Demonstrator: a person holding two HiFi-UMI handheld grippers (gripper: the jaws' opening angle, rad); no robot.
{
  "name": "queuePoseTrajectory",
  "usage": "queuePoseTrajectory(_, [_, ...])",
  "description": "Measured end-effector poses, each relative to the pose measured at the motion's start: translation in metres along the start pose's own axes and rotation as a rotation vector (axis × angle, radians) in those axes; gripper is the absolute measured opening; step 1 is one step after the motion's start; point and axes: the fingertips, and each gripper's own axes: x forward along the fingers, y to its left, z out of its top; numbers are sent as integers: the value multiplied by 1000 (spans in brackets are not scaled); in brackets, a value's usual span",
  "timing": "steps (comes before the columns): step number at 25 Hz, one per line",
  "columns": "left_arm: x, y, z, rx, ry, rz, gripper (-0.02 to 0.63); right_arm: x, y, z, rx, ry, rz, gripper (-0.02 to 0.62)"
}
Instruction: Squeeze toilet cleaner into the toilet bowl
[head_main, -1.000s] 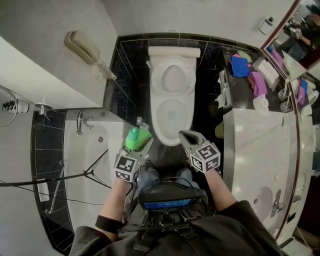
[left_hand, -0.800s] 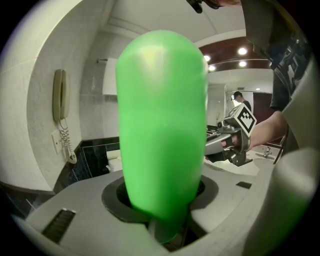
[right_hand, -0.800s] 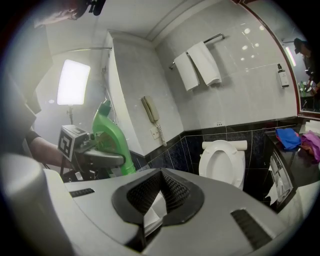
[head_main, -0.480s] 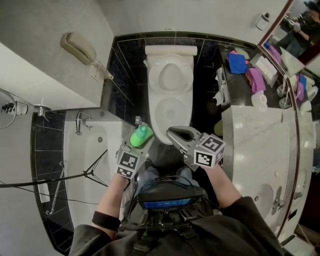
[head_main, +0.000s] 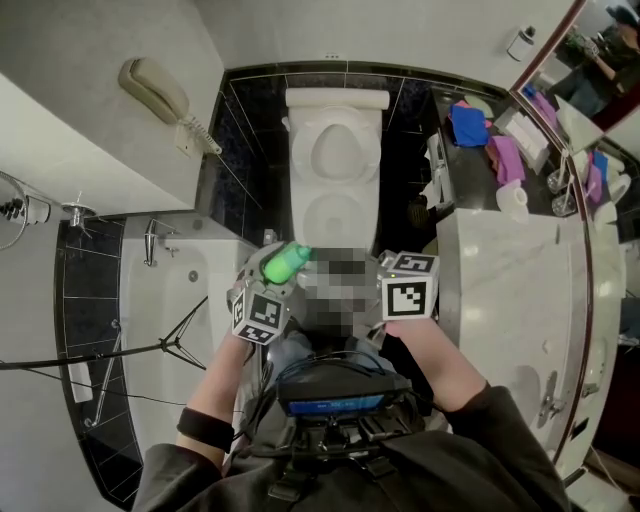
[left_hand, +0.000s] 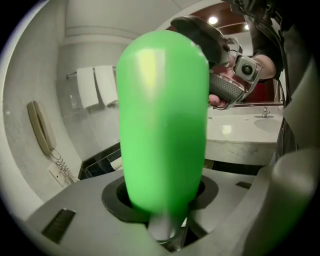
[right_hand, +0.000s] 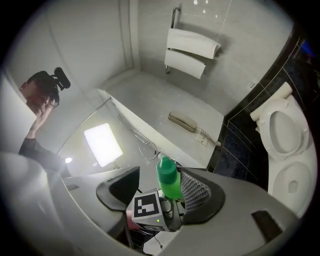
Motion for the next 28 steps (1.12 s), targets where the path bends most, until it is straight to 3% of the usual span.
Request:
queuePoseTrajectory(8, [8,2,4,89,8,46,192,5,-2,8,115,-54,-8,276])
queuePoseTrajectory(10, [8,1,6,101,8,48,192,5,-4,8,111,-54,-25,272])
queuePoseTrajectory(13, [9,1,7,101,9,54,192,3,-9,8,100,-67,-51,156])
queuePoseTrajectory(19, [7,-1,10,92,6,31,192,0,-8,13,25,-82,-72,160])
queuePoseTrajectory(23, [5,-11,15,54,-10,-38,192,-1,-1,14,-57,-77,-44,158])
queuePoseTrajectory(28, [-6,-37,36,-23,-70,-243,192,0,15,17,-214,-46,27,158])
